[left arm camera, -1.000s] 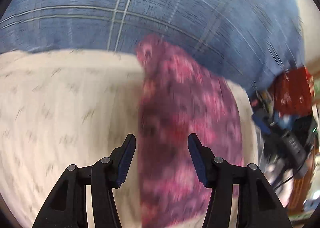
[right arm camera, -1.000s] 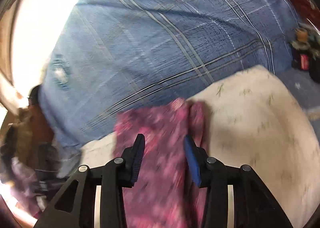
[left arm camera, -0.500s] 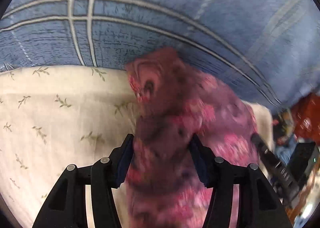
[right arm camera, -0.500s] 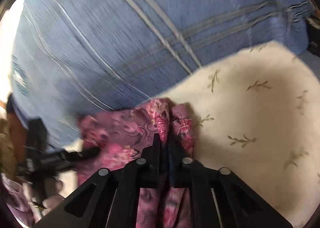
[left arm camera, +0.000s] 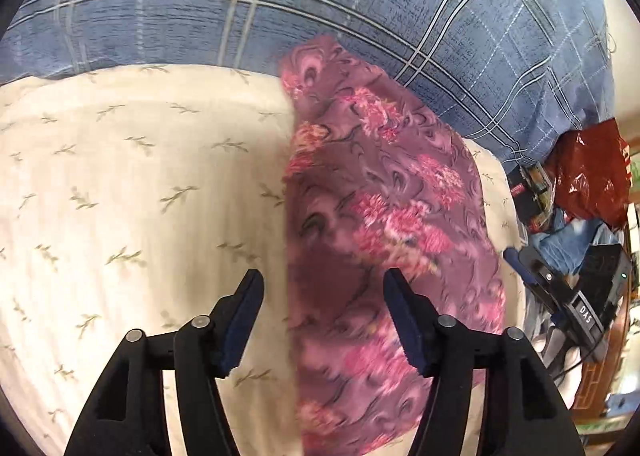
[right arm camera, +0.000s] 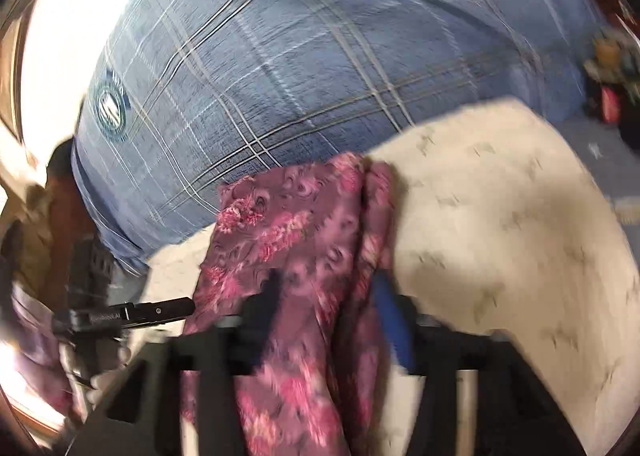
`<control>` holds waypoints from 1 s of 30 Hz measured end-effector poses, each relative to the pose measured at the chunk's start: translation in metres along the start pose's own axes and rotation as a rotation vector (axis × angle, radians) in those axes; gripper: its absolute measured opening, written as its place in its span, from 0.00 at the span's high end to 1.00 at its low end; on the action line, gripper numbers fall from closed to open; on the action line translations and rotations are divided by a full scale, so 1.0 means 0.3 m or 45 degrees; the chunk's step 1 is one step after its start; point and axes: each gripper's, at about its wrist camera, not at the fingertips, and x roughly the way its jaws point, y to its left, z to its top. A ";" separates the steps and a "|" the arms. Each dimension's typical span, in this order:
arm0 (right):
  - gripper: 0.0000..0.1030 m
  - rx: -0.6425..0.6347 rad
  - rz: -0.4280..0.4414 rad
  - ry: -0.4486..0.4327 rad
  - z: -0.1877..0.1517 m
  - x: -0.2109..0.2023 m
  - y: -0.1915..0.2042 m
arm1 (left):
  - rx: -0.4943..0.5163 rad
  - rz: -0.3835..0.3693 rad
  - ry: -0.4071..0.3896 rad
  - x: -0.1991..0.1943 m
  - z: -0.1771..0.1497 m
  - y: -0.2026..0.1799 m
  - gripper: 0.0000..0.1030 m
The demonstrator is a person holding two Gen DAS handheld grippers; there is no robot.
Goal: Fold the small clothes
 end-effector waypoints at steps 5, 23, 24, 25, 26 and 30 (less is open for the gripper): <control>0.37 0.141 0.164 0.063 -0.065 0.038 -0.047 | -0.102 -0.126 0.069 0.059 -0.036 0.048 0.30; 0.77 -0.150 0.028 -0.124 -0.124 -0.043 0.198 | 0.056 0.034 -0.061 -0.027 -0.103 -0.092 0.73; 0.77 -0.167 0.030 -0.127 -0.136 -0.056 0.220 | 0.068 0.042 -0.074 -0.047 -0.116 -0.093 0.73; 0.77 -0.184 0.035 -0.127 -0.151 -0.068 0.241 | 0.076 0.044 -0.088 -0.071 -0.132 -0.090 0.73; 0.77 -0.195 0.038 -0.124 -0.165 -0.076 0.261 | 0.078 0.040 -0.100 -0.102 -0.152 -0.082 0.73; 0.77 -0.216 0.081 -0.113 -0.242 -0.101 0.335 | 0.069 0.019 -0.133 -0.231 -0.239 -0.020 0.73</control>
